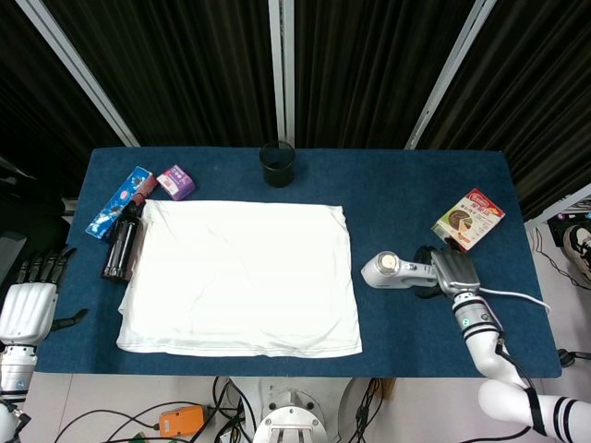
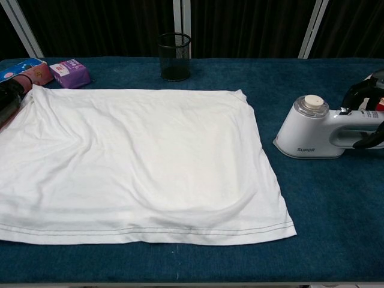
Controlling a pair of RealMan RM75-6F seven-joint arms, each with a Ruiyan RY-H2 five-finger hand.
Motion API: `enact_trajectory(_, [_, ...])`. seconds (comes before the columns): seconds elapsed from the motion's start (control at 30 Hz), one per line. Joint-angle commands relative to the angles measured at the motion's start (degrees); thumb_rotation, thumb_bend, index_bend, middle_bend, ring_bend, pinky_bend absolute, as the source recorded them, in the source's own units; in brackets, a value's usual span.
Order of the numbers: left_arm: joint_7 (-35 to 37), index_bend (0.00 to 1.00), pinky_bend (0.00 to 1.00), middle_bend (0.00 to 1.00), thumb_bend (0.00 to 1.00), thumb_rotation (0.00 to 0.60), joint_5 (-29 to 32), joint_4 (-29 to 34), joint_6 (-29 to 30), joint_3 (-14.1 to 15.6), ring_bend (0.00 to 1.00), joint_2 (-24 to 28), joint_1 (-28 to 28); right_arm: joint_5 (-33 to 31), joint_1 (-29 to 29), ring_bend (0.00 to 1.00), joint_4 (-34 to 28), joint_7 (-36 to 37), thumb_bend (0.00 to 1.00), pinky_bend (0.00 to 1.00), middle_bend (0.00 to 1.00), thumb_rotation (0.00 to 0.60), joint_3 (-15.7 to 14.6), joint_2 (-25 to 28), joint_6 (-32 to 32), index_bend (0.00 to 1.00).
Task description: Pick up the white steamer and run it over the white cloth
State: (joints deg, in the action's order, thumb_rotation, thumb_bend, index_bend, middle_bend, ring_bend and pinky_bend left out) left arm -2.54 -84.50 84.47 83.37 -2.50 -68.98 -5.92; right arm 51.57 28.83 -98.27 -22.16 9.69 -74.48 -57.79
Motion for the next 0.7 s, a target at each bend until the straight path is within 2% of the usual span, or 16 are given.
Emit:
enact_trajectory(0.03, [-0.02,0.07,0.0,0.04,0.0,0.6,0.04,-0.1,-0.1,0.04,0.0,-0.12,-0.04,-0.23,0.25,0.5,0.57,0.51,0.03,0.12,0.48,0.6,-0.24,-0.36,0.32,0.48])
enact_trajectory(0.33, [0.27,0.07,0.0,0.04,0.0,0.6,0.3,-0.47,-0.08,0.11,0.0,-0.24,0.13,-0.78,0.71,0.57,1.63,2.24,0.03,0.12,0.55,0.6,-0.56,-0.84,0.54,0.54])
enact_trajectory(0.7, [0.72,0.07,0.0,0.04,0.0,0.6,0.59,-1.22,-0.22,0.26,0.0,-0.71,0.31,-1.75,1.13,0.61,2.68,3.87,0.03,0.12,0.57,0.6,-1.42,-1.44,1.87,0.56])
